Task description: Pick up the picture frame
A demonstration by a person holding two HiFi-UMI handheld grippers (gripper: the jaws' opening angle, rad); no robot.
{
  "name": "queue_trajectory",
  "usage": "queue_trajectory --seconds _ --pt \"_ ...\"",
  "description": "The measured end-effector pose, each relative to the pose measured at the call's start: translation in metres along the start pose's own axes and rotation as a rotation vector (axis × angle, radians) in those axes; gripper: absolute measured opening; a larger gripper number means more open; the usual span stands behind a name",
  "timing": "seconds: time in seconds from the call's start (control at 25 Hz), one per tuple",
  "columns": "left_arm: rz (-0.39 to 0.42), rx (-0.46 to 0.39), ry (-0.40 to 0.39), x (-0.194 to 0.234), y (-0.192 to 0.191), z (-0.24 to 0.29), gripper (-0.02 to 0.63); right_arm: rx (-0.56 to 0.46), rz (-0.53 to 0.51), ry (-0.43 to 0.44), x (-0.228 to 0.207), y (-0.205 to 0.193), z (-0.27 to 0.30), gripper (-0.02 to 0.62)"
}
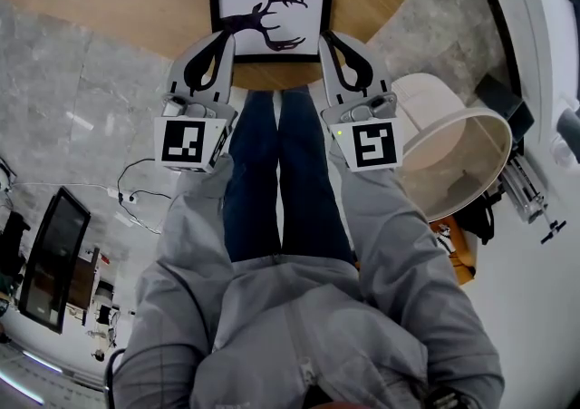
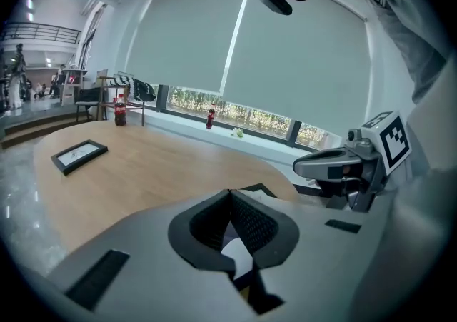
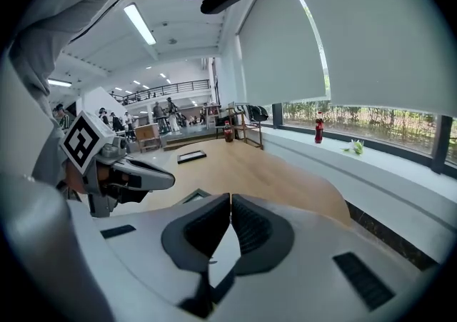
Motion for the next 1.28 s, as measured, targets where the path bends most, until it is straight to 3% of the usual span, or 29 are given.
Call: queue_trajectory --seconds 0.4,0.72,0.76,0.84,0.88,1.16,1.28 --pt "-0.017 0.106 -0.030 0.017 -0.033 0.015 0.018 0.098 0.012 -0.006 -0.015 -0.031 0.009 0.032" --pt "-0.012 0.199 -0.001 0.027 -0.044 0.020 0.021 0.153 0.048 -0.020 -0.020 -0.037 0.011 0.032" --pt "-0.014 0.208 0.000 0.028 -0.044 0.022 0.028 0.154 0.049 -0.022 -0.021 -0.037 0.011 0.032" --pt "-0.023 0.215 -0.003 0.030 -0.044 0.025 0.143 0.156 0.052 -0.027 -0.022 -0.037 0.011 0.032" --pt "-0.026 0.216 -0.002 0.031 -0.045 0.027 0.163 0.156 0.054 -0.028 -0.023 -0.037 0.011 0.032" --pt "0.035 0.254 0.051 0.032 -0.045 0.031 0.158 0.148 0.064 -0.046 -0.028 -0.037 0.012 0.032" --pt "0.008 0.268 0.083 0.031 -0.047 0.032 0.158 0.144 0.073 -0.055 -0.031 -0.037 0.009 0.032"
Point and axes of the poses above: the fingertips, and each gripper's own axes: z forward along the fingers, x to its left, y out of its top, the point moved 10 cm from there along -z, backward along the fingers, and after that the axes turned 9 degrees about -x, right-handed, at the moved point
